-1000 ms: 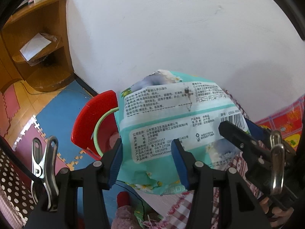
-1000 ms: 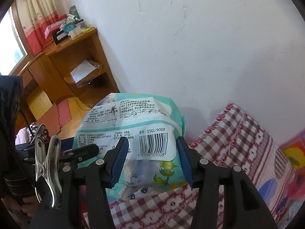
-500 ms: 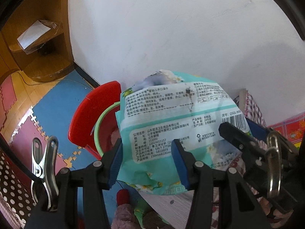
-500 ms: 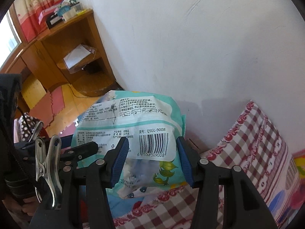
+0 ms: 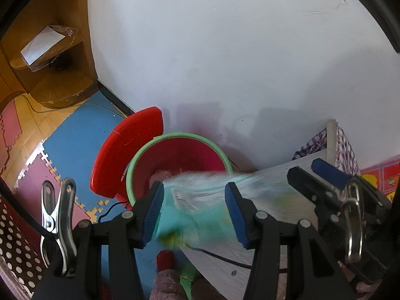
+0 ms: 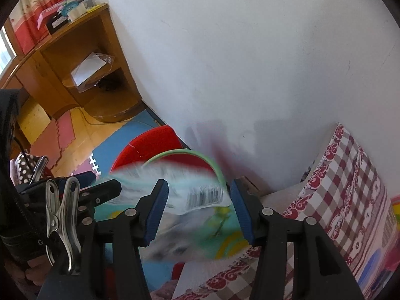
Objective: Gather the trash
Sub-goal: 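Lower the teal wipes package into the red bucket and open both tools, then move both tools from the bucket back over the trash on the bed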
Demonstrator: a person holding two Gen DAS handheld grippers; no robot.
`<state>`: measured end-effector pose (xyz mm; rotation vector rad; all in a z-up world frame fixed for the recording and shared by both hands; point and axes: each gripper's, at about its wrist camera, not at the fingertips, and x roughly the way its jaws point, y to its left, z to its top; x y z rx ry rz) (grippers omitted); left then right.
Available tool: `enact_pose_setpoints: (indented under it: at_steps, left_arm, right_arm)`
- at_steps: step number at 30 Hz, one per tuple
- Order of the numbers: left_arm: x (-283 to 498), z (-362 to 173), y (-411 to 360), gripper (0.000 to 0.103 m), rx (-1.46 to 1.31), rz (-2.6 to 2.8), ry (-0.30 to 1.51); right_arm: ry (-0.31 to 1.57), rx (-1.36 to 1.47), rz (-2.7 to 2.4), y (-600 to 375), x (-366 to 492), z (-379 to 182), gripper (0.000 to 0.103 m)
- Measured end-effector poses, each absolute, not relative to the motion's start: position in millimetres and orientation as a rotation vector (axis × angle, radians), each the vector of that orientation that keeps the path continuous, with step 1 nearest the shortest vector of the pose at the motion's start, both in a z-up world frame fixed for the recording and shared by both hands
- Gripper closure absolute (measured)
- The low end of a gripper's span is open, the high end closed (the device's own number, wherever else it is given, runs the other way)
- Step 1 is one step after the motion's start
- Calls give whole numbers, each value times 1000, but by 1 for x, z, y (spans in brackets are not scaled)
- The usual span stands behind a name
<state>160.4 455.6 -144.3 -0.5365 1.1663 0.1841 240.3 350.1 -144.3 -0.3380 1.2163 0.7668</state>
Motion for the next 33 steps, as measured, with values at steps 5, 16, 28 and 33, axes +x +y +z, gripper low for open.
enact_pose_setpoints:
  at_steps: [5,16,28,33]
  left_arm:
    - [159,-143,456,50,-534,181,1172]
    - [154,-134,459,50,-536,179,1164]
    - [141,-111,453,50,-517,182,1140]
    - [129,-98,449,50,-497,190,1121]
  right_arm:
    - [1213,-338,764,358,240,-148,45]
    - [1204,-310,783,348,237,-142,45]
    - [1187,-233,780,325,229,-119,45]
    - [1182,-204,783,318,220,-104,45]
